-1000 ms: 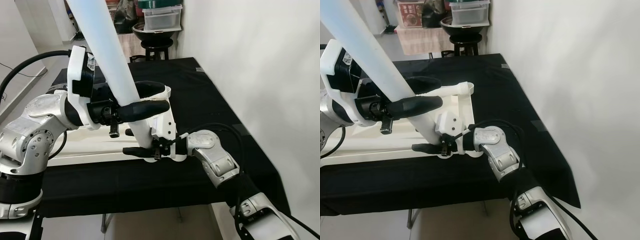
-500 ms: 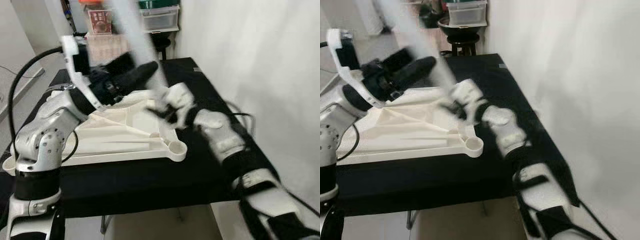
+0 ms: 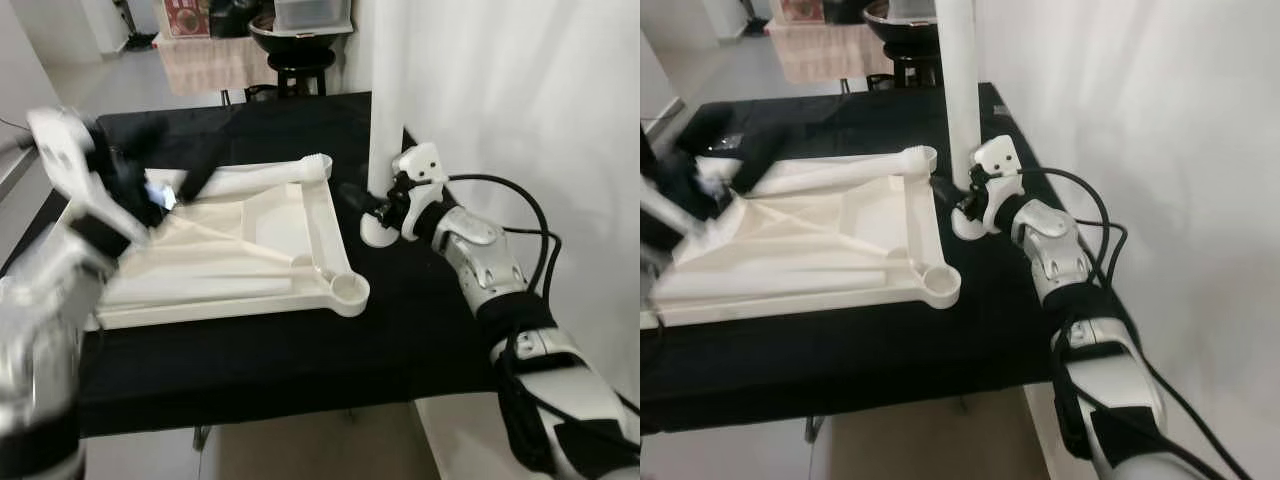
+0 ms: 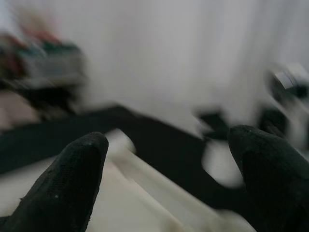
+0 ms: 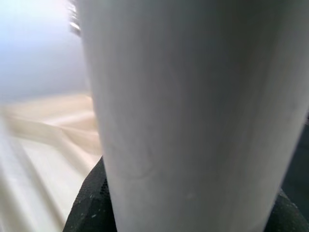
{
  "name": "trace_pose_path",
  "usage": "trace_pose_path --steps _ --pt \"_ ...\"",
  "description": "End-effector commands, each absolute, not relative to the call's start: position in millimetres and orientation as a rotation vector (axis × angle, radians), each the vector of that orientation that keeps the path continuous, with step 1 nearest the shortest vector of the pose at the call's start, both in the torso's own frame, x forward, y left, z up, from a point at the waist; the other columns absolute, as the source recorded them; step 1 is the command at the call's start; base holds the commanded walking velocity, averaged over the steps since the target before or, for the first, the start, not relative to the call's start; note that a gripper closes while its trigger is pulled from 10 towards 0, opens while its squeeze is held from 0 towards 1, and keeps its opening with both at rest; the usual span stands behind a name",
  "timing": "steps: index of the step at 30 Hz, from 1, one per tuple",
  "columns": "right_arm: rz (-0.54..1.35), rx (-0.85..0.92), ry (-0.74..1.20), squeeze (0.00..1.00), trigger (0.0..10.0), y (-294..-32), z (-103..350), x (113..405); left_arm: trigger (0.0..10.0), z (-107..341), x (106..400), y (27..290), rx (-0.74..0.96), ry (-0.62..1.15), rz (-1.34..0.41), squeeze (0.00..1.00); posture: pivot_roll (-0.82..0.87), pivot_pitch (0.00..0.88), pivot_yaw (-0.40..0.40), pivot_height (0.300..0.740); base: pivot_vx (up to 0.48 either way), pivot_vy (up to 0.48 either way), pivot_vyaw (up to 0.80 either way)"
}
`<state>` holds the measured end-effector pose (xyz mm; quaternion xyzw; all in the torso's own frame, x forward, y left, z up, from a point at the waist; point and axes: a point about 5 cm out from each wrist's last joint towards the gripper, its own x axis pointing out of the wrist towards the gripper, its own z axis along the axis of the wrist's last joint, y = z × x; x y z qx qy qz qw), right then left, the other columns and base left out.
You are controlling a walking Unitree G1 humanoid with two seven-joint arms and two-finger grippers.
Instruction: Building children table
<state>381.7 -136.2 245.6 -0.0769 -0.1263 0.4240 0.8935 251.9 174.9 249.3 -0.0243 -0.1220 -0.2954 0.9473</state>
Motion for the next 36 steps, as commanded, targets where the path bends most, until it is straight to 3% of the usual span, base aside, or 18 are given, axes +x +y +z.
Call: trace_pose_path --steps 1,2,3,4,6,7,15,27,36 --pt "0.986 -0.156 -0.264 0.0 0.0 -135.4 239.7 374.0 10.0 223.7 233.3 159.1 0.007 -0.151 -0.649 0.0 -0.05 0.239 0.015 0.74 0.0 0.0 0.0" --pt "0.986 -0.156 -0.264 0.0 0.0 -135.4 239.7 374.0 10.0 223.7 233.3 159.1 0.007 -0.151 -0.649 0.0 -0.05 0.239 0.015 0.74 0.0 0.0 0.0" --pt "1.023 -0.175 -0.238 0.0 0.0 -135.6 232.9 372.7 10.0 198.7 214.9 149.1 0.038 -0.055 -0.68 0.0 -0.05 0.243 0.016 0.74 0.0 0.0 0.0" --pt "1.027 -0.173 -0.234 0.0 5.5 -134.8 230.7 372.7 10.0 190.9 206.9 145.3 0.043 -0.022 -0.69 0.0 -0.04 0.263 0.021 0.74 0.0 0.0 0.0" --pt "1.029 -0.169 -0.234 0.0 5.5 -134.3 229.8 372.4 10.0 187.6 201.6 143.1 0.044 -0.005 -0.694 0.0 -0.04 0.267 0.021 0.74 0.0 0.0 0.0" --pt "1.052 -0.175 -0.228 0.0 10.0 -133.0 227.9 371.4 10.0 183.4 196.0 141.0 0.054 0.009 -0.693 0.0 -0.03 0.274 0.022 0.74 0.0 0.0 0.0" --pt "1.186 -0.188 -0.202 0.0 10.0 -131.8 230.5 369.4 10.0 180.7 172.4 150.2 0.062 0.032 -0.519 0.0 0.0 0.336 0.041 0.74 0.0 0.0 0.0" --pt "1.435 -0.194 -0.128 0.0 10.0 -153.6 241.0 357.3 10.0 186.0 152.0 151.0 0.133 0.006 -0.496 0.0 0.01 0.384 0.051 0.74 0.0 0.0 0.0" --pt "1.532 -0.228 -0.158 0.0 10.0 -135.8 241.3 350.7 10.0 186.7 145.9 146.9 0.122 0.011 -0.523 0.0 0.02 0.382 0.06 0.74 0.0 0.0 0.0"
